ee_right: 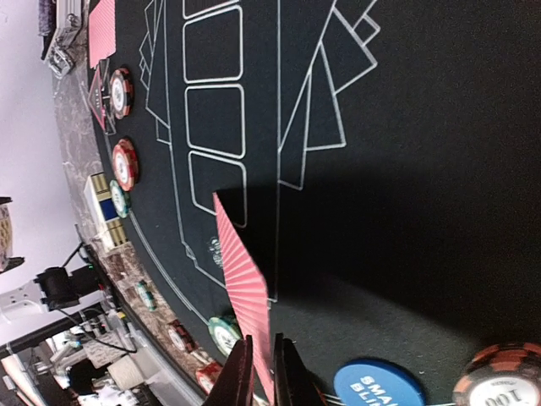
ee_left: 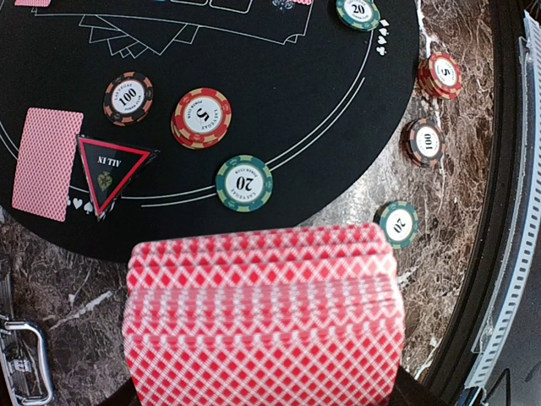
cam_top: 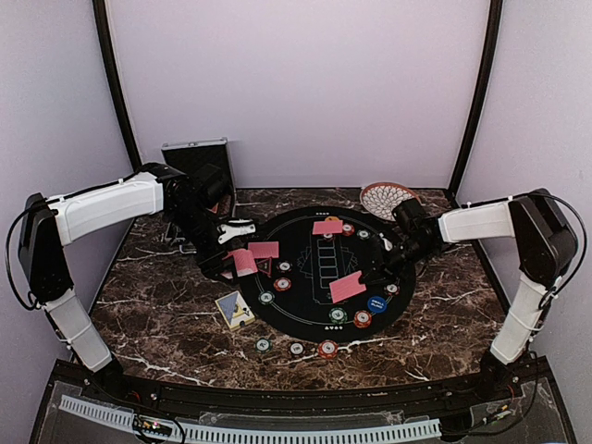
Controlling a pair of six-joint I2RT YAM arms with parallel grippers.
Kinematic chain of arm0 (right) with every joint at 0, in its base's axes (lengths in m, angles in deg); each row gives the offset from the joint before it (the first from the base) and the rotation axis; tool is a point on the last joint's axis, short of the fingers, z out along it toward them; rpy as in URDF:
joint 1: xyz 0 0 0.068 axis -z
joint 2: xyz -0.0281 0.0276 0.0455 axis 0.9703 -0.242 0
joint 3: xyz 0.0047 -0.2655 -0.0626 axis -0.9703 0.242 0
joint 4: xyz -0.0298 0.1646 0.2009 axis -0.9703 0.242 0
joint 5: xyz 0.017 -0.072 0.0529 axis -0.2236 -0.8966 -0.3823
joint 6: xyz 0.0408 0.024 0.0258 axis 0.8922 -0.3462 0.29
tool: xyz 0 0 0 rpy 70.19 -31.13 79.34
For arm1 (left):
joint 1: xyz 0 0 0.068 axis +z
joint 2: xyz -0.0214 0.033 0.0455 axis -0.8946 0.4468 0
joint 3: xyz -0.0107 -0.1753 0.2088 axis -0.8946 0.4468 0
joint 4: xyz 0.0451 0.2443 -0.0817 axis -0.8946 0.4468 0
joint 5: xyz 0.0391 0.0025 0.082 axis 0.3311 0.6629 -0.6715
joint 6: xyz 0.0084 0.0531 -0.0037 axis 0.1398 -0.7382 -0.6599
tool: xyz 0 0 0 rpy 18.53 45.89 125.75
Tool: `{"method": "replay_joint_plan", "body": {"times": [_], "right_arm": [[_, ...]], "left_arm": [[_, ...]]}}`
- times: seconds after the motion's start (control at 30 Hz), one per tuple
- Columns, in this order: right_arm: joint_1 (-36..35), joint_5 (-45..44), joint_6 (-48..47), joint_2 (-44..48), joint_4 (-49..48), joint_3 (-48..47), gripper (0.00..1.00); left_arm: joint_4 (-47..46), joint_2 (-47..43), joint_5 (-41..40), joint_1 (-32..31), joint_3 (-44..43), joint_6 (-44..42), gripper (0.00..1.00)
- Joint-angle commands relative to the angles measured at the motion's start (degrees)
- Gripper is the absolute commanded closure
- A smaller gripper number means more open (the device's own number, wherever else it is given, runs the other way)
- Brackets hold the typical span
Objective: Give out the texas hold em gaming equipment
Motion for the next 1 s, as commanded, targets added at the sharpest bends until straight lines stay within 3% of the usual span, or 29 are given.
{"method": "replay_joint_plan", "body": {"times": [0.0,0.17,0.3,0.57,0.77,0.97], "right_arm": [[-0.1,-6.0,-3.5,0.6,4.9,-1.7,0.84],[-0.1,-8.2,-5.2,1.5,8.1,-2.3,0.74],[0.0,-10.1,-5.1,3.0,9.2,-3.7,0.6],[-4.6,-0.5,7.6,6.4,-6.3,-5.1,0.28],[-12.6,6.4,18.2,0.0,-21.4,-10.4,0.19],[-18.6,8.8,23.8,-7.3,-28.4,-17.5,0.15]], "left_arm": [[1.7,-2.4,1.5,0.2,-1.0,-0.5,1.0],[1.8,-2.5,1.6,0.2,-0.8,-0.5,1.0],[1.8,-2.6,1.7,0.3,-0.8,-0.5,1.0],[1.4,-2.7,1.6,0.2,-1.2,-0.3,1.0],[0.7,-2.5,2.4,0.2,-1.6,0.8,1.0],[-0.2,-2.7,2.9,0.3,-1.3,1.7,1.0]]}}
